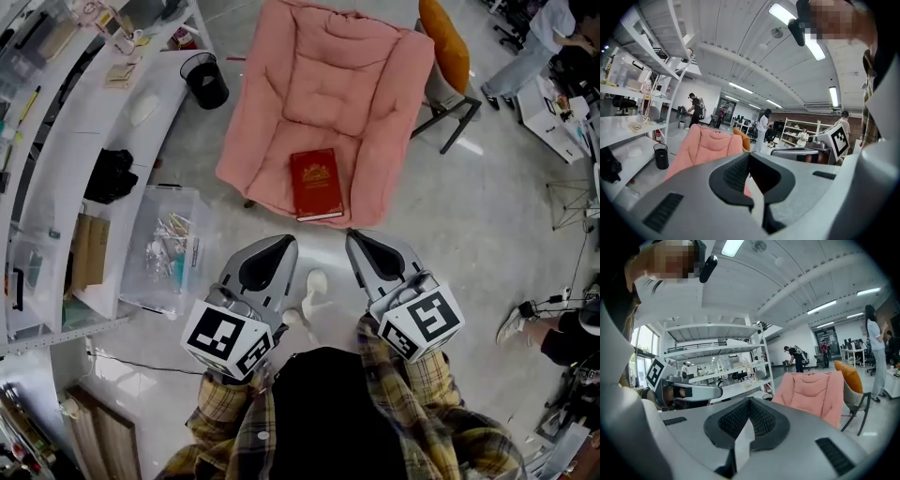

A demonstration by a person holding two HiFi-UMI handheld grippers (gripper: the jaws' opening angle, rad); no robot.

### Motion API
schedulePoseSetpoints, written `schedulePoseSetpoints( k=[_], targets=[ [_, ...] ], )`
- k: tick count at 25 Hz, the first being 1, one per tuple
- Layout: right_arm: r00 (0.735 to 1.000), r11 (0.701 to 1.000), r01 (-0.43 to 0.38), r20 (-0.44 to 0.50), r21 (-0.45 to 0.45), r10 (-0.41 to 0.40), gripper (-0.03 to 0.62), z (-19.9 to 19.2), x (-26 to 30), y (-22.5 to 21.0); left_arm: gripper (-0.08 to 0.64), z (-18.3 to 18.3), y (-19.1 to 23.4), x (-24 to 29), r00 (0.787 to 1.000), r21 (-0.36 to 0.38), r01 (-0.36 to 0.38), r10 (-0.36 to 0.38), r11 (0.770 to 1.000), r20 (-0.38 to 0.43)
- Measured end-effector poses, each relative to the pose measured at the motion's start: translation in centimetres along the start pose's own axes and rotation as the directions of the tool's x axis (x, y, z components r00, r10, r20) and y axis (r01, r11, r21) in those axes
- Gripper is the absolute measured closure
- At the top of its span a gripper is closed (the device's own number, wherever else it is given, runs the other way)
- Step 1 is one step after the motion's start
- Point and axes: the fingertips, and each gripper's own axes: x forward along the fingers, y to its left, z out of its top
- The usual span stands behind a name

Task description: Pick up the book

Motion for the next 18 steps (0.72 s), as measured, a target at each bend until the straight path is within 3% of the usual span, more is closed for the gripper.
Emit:
schedulePoseSetpoints(
  k=[6, 18],
  targets=[
    [1.0, 1.0, 0.002, 0.02, -0.023, -0.001, 0.575, 2.2, 0.8, -3.5, 0.557, 2.6, 0.4, 3.6, 1.0, 0.025, 0.006, -0.006, 1.0, 0.027],
    [0.999, 0.999, 0.041, 0.019, 0.004, -0.041, 0.575, 2.8, 3.1, -6.7, 0.557, 3.6, 2.8, 7.0, 1.0, 0.013, 0.028, -0.028, 1.0, 0.014]
  ],
)
